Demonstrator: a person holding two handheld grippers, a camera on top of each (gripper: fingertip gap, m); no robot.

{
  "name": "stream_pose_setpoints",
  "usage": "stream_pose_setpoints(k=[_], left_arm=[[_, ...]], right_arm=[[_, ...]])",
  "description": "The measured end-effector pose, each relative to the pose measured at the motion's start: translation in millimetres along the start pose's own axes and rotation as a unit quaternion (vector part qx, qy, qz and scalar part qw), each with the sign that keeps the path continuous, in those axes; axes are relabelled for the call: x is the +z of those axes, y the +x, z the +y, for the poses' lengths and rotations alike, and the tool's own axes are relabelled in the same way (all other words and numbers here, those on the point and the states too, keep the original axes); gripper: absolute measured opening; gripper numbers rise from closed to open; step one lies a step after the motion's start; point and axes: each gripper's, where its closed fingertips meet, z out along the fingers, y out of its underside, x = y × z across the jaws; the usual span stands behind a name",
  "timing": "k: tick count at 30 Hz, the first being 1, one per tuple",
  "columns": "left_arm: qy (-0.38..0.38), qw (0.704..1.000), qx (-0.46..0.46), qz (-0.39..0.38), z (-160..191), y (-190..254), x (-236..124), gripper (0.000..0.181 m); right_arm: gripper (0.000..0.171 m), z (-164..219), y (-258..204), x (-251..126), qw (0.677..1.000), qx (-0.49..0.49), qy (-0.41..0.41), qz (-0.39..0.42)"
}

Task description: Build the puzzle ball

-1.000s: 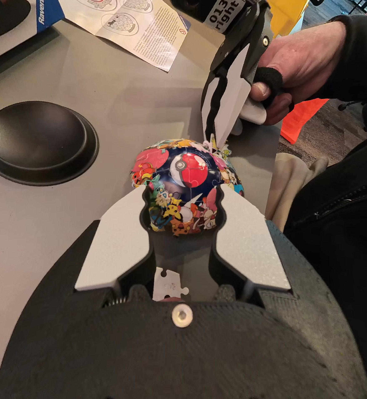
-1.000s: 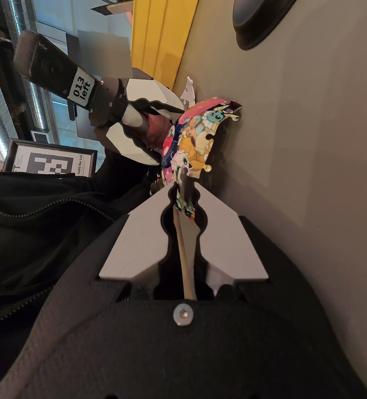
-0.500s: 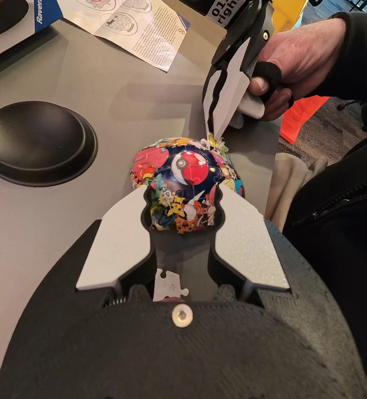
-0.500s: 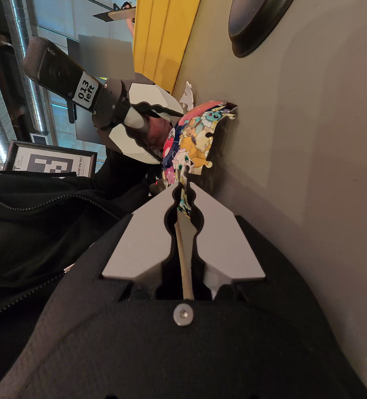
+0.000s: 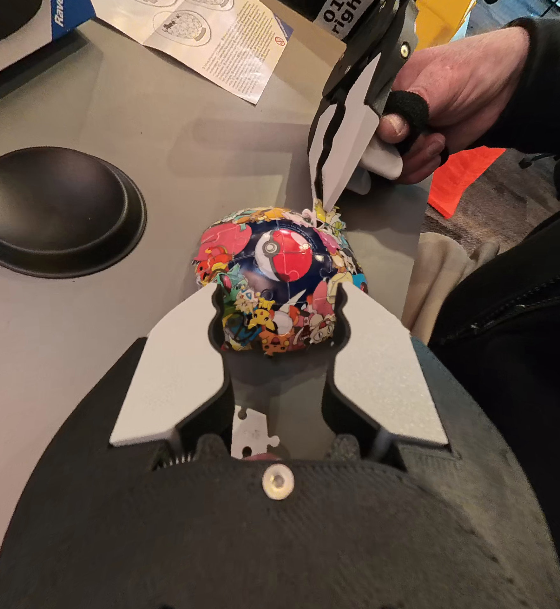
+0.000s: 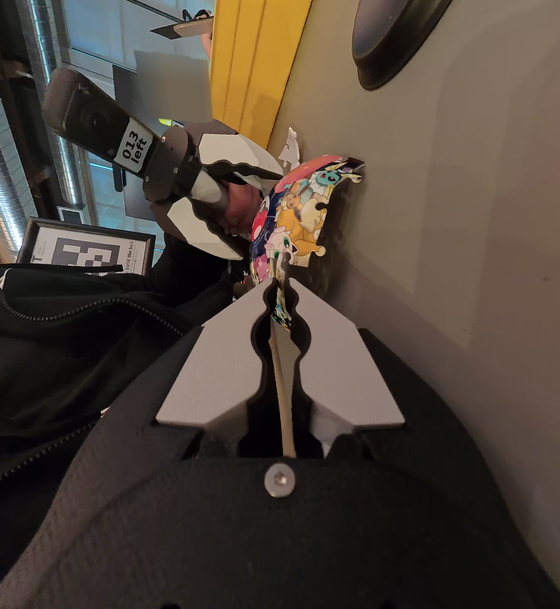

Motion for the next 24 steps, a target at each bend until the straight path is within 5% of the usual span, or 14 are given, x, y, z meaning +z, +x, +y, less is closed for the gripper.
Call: stream_pose_setpoints(k=[8, 19, 24], left_arm=[[-0.01, 1.0, -0.001, -0.016, 6, 2, -3, 0.067], [0.0, 1.0, -0.009, -0.012, 7, 5, -2, 0.068], [0.003, 1.0, -0.011, -0.016, 7, 2, -4, 0.068]], right_arm=[[0.04, 1, 6, -3, 0.999, -0.014, -0.012, 0.031], [0.036, -7, -3, 11, 0.999, 0.031, -0.022, -0.035], [0.019, -10, -6, 13, 0.998, 0.027, -0.03, -0.049]])
